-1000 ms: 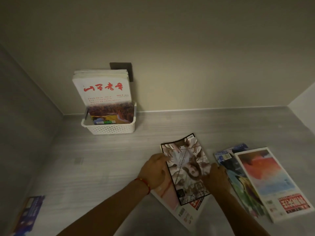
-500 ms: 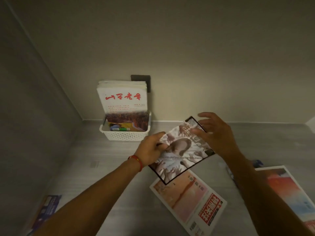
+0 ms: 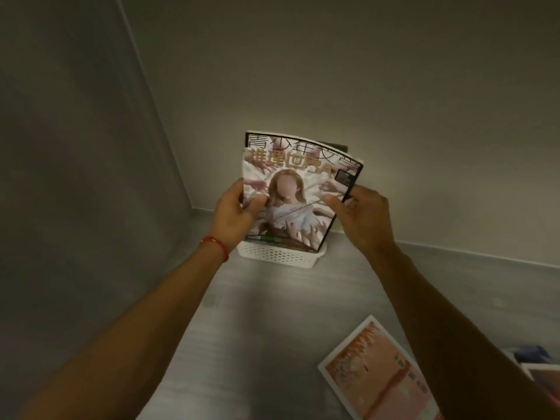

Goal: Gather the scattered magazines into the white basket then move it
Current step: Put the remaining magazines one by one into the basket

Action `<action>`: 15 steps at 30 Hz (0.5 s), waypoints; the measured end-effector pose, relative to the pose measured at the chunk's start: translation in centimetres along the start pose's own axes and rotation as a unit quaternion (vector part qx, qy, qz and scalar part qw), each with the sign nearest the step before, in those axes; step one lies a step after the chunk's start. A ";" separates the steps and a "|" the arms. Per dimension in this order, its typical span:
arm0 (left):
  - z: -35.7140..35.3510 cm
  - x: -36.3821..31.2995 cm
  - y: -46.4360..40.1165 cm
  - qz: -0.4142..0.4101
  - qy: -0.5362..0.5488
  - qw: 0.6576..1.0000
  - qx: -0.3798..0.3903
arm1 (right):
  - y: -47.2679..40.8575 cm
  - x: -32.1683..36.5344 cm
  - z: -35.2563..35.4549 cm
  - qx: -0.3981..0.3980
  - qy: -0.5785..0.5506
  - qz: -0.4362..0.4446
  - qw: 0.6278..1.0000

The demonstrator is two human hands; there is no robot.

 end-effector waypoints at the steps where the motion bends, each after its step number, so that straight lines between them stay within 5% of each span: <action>1: 0.7 0.8 -1.0 -0.002 -0.048 0.998 -0.028 | -1.1 0.5 -1.0 -0.003 0.004 -0.001 1.000; 3: 1.6 2.3 -2.4 0.010 -0.123 0.991 -0.054 | -2.6 0.8 -3.0 0.001 0.024 -0.006 1.000; 15: 0.0 10.6 -3.5 0.120 -0.066 0.990 -0.035 | -1.8 -4.6 -9.7 0.088 0.077 -0.100 0.988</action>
Point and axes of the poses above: each hand's wrist, its own y-axis away from the middle knuckle, its own z-axis out of the back of the hand, x = y × z, the point moved 3 cm from there along -y, towards the middle knuckle
